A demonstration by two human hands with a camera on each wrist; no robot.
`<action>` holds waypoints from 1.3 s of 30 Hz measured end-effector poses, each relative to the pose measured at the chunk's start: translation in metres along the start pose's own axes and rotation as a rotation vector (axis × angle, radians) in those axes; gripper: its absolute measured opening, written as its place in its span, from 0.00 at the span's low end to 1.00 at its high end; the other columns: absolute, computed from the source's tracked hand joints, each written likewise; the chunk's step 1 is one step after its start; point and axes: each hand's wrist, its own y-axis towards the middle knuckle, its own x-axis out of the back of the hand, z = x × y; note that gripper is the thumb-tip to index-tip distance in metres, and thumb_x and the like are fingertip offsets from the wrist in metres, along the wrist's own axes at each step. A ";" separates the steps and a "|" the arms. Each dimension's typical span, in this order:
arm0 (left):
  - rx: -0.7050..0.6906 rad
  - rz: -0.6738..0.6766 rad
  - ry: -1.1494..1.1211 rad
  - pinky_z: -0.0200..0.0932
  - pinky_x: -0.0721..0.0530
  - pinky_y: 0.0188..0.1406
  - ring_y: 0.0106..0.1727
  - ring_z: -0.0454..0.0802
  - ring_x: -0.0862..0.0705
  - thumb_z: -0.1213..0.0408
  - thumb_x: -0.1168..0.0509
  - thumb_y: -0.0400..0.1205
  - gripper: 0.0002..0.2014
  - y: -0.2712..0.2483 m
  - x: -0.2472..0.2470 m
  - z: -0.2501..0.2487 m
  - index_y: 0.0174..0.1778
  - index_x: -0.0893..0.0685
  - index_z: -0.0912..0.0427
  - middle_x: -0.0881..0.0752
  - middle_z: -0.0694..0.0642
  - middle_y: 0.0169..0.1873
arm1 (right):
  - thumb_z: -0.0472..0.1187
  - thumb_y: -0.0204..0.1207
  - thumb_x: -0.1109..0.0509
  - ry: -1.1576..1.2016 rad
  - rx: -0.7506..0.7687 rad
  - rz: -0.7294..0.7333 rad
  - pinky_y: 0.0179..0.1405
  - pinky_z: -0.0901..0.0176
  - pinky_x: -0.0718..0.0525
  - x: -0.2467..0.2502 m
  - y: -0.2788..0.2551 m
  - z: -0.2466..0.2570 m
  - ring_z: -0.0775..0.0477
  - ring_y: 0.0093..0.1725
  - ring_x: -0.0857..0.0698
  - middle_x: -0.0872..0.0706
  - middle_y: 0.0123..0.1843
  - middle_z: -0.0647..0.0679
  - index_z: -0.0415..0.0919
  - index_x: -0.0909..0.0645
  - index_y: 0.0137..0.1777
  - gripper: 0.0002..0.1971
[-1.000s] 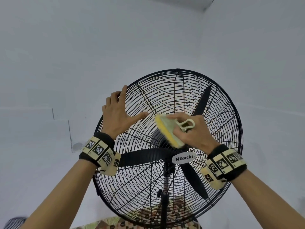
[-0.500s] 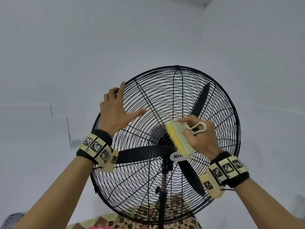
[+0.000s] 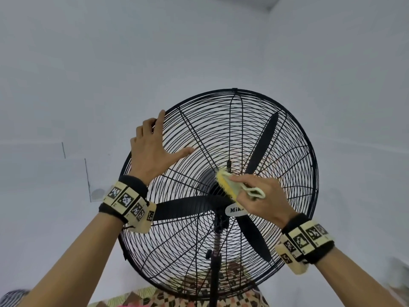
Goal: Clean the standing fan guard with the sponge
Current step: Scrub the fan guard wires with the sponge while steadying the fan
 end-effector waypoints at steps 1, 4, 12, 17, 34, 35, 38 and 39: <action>0.001 0.003 -0.001 0.70 0.22 0.68 0.76 0.63 0.28 0.12 0.44 0.66 0.63 0.000 0.000 0.000 0.92 0.46 0.48 0.29 0.61 0.77 | 0.42 0.76 0.30 -0.022 -0.017 0.020 0.19 0.84 0.32 0.001 -0.002 -0.001 0.68 0.25 0.24 0.07 0.41 0.49 0.38 0.10 0.62 0.17; 0.013 0.006 -0.003 0.70 0.23 0.69 0.76 0.63 0.28 0.12 0.43 0.66 0.63 0.001 0.000 0.002 0.92 0.46 0.47 0.29 0.60 0.78 | 0.44 0.75 0.32 -0.067 -0.069 0.037 0.16 0.81 0.34 0.007 -0.006 -0.003 0.63 0.18 0.27 0.12 0.28 0.54 0.42 0.09 0.57 0.15; 0.014 0.019 -0.017 0.70 0.24 0.70 0.77 0.64 0.29 0.11 0.43 0.66 0.63 0.001 0.001 0.000 0.92 0.47 0.47 0.30 0.61 0.79 | 0.46 0.79 0.34 0.040 -0.202 0.073 0.14 0.73 0.23 0.003 -0.023 0.008 0.62 0.23 0.18 0.09 0.46 0.53 0.44 0.14 0.71 0.21; 0.022 0.023 -0.026 0.69 0.24 0.70 0.77 0.64 0.29 0.11 0.44 0.65 0.64 0.002 0.002 0.001 0.92 0.46 0.47 0.30 0.61 0.79 | 0.48 0.78 0.33 -0.061 -0.166 0.099 0.13 0.77 0.29 0.007 -0.034 0.004 0.71 0.18 0.29 0.09 0.33 0.49 0.42 0.10 0.63 0.19; 0.020 0.030 -0.028 0.70 0.24 0.70 0.76 0.64 0.29 0.11 0.44 0.64 0.64 0.000 0.002 -0.002 0.92 0.46 0.47 0.30 0.61 0.78 | 0.44 0.76 0.32 -0.037 -0.171 0.061 0.15 0.80 0.29 -0.002 -0.049 0.004 0.67 0.21 0.22 0.06 0.42 0.42 0.36 0.11 0.63 0.19; 0.022 0.033 -0.029 0.70 0.24 0.70 0.76 0.64 0.29 0.11 0.44 0.64 0.64 0.001 0.003 -0.002 0.92 0.46 0.47 0.30 0.61 0.78 | 0.44 0.76 0.33 -0.054 -0.174 0.062 0.15 0.81 0.32 -0.002 -0.048 0.005 0.69 0.19 0.25 0.07 0.37 0.44 0.37 0.10 0.62 0.19; 0.027 0.031 -0.027 0.71 0.24 0.70 0.76 0.65 0.28 0.11 0.44 0.64 0.64 0.001 0.004 -0.001 0.92 0.46 0.48 0.30 0.62 0.78 | 0.44 0.76 0.34 -0.071 -0.166 0.039 0.15 0.82 0.34 -0.001 -0.039 0.010 0.69 0.18 0.26 0.10 0.32 0.50 0.39 0.11 0.62 0.19; 0.024 0.031 -0.028 0.71 0.24 0.69 0.76 0.65 0.28 0.11 0.44 0.64 0.64 0.000 0.004 -0.001 0.92 0.46 0.48 0.30 0.62 0.78 | 0.44 0.76 0.33 -0.079 -0.156 0.023 0.15 0.81 0.33 -0.001 -0.037 0.012 0.68 0.17 0.28 0.10 0.33 0.50 0.39 0.11 0.63 0.19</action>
